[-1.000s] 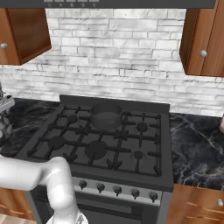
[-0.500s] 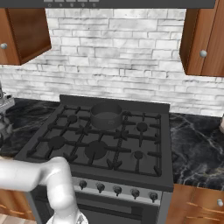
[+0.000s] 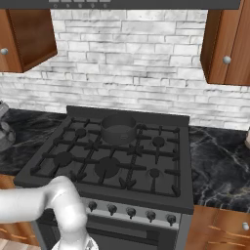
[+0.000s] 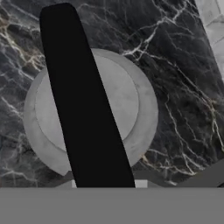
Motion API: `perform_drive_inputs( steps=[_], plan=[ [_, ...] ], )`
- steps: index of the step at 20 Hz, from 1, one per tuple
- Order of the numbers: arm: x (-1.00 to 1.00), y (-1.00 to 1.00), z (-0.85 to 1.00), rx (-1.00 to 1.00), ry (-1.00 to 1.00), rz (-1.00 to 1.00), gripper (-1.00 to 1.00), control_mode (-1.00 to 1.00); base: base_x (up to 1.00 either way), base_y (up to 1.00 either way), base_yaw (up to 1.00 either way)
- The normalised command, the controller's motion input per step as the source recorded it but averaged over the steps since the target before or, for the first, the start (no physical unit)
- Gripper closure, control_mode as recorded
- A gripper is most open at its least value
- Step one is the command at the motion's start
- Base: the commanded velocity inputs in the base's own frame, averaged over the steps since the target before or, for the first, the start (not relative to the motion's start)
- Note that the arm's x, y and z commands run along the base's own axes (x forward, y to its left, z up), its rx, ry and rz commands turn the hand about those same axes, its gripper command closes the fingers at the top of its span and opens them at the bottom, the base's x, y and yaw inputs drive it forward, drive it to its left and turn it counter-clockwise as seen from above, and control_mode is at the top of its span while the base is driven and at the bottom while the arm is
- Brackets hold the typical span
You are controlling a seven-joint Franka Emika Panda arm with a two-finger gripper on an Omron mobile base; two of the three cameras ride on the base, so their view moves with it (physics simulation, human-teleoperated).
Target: Pick the kettle from the counter and place it on a stove burner. Then turn the burner on.
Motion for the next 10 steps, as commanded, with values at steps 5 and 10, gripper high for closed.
perform_drive_inputs(
  steps=[5, 10],
  plan=[
    [-0.44, -0.75, 0.25, 0.0, -0.37, 0.0, 1.0, -1.0, 0.0, 0.0, 0.0],
    [-0.22, -0.97, 0.69, 0.05, -0.1, -0.08, 1.0, -1.0, 0.0, 0.0, 0.0]
  ],
)
